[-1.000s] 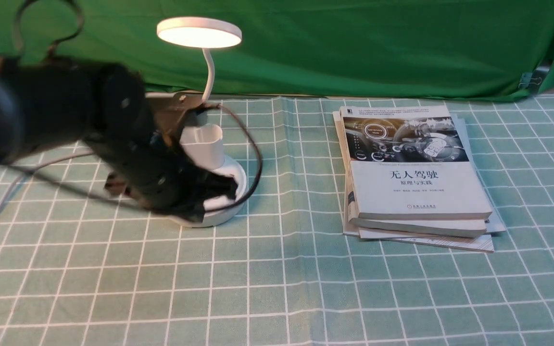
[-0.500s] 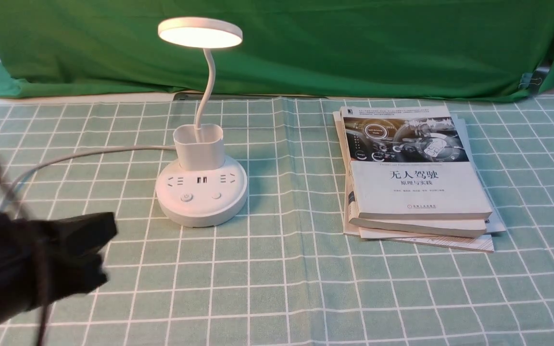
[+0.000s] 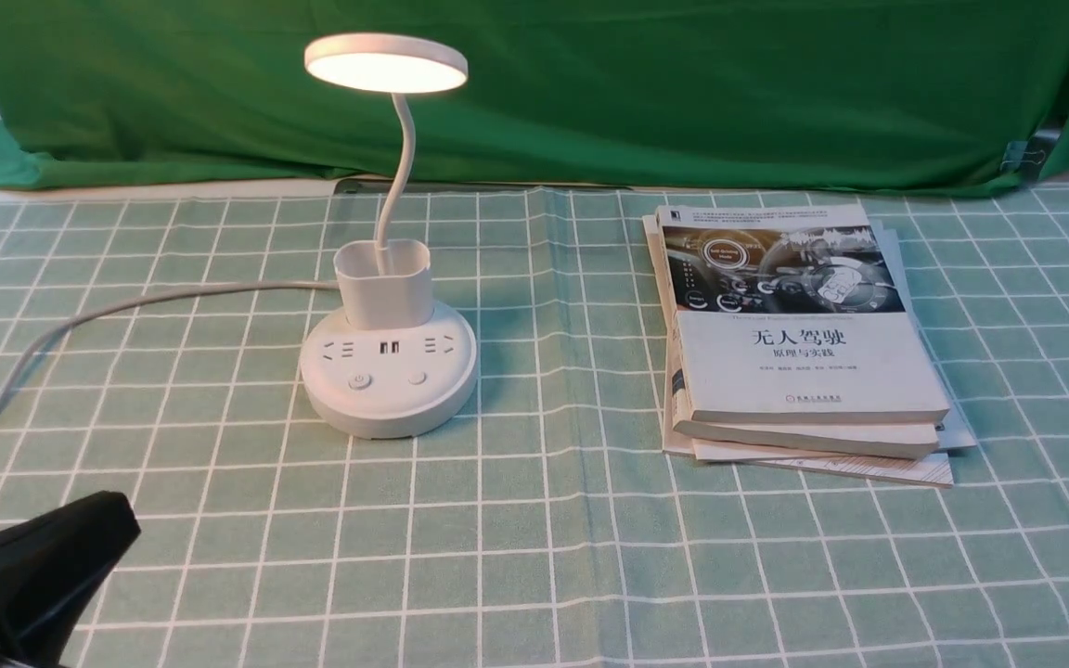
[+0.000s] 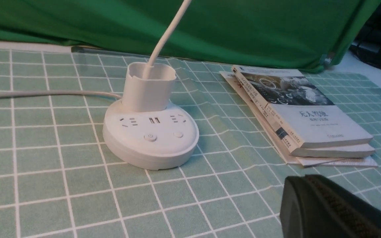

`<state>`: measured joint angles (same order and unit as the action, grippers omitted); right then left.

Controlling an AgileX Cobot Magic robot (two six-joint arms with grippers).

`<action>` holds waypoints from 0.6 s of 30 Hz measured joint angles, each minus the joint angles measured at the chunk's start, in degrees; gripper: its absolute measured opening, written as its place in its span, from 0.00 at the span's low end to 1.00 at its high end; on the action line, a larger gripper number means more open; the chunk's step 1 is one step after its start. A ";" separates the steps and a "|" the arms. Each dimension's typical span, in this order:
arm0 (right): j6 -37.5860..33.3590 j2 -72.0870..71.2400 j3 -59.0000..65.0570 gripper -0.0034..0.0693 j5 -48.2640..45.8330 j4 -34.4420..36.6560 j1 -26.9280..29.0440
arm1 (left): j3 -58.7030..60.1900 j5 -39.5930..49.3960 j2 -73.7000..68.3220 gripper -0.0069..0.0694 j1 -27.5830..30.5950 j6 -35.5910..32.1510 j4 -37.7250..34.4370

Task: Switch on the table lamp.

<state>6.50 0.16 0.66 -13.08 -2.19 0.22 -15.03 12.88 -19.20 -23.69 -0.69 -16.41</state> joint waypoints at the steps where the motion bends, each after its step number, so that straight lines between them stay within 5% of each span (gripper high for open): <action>1: 0.00 0.00 0.00 0.38 0.00 0.00 0.00 | 0.13 0.12 0.00 0.10 0.00 -0.15 0.57; 8: 0.00 -0.02 0.00 0.38 -0.07 0.00 0.00 | 6.14 -14.10 6.96 0.10 5.60 0.39 17.65; 18: 0.00 -0.02 0.00 0.38 -0.07 0.00 0.00 | 15.20 -15.35 18.96 0.10 19.38 5.99 18.34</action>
<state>6.50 0.14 0.66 -13.15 -2.19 0.22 0.17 -2.46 -0.24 -4.31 5.30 1.93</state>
